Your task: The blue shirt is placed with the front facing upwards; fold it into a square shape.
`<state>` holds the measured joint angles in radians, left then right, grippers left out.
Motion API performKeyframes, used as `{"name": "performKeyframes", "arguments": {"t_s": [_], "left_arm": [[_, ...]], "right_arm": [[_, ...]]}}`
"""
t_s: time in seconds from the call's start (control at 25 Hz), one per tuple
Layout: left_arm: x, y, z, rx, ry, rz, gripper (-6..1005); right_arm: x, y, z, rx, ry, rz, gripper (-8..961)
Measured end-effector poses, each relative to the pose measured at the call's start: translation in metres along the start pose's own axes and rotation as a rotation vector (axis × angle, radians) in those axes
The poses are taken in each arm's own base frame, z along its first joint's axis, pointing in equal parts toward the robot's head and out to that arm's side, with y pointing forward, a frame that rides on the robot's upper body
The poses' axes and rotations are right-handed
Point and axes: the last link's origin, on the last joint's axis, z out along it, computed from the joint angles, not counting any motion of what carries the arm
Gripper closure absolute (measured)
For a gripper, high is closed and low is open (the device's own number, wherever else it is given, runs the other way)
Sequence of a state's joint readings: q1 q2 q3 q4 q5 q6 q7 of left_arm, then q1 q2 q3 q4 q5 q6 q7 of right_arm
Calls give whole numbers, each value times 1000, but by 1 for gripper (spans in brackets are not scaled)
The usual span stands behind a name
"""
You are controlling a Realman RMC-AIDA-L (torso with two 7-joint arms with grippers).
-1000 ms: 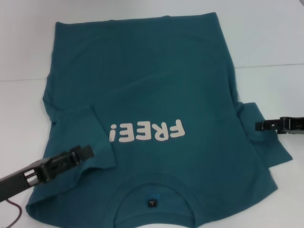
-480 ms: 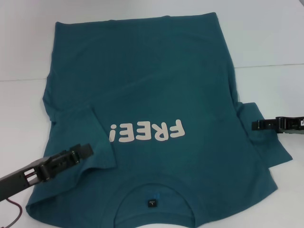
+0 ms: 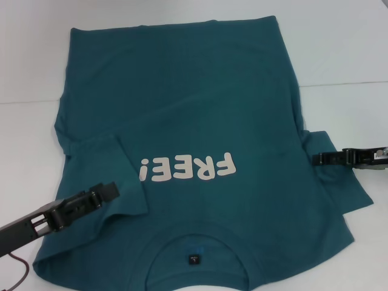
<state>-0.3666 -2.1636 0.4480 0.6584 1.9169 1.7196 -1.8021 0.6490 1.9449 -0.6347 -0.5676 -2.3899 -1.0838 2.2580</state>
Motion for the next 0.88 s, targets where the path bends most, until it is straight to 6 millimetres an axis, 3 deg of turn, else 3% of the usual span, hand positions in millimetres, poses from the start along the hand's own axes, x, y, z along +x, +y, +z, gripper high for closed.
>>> {"name": "performKeyframes", "arguments": {"t_s": [0.48, 0.88], "left_arm": [[0, 0, 0, 0, 0, 0, 176], [2, 0, 0, -4, 11, 0, 176]], "right_arm": [[0, 14, 3, -62, 35, -10, 52], [-3, 6, -5, -35, 43, 43, 56]]}}
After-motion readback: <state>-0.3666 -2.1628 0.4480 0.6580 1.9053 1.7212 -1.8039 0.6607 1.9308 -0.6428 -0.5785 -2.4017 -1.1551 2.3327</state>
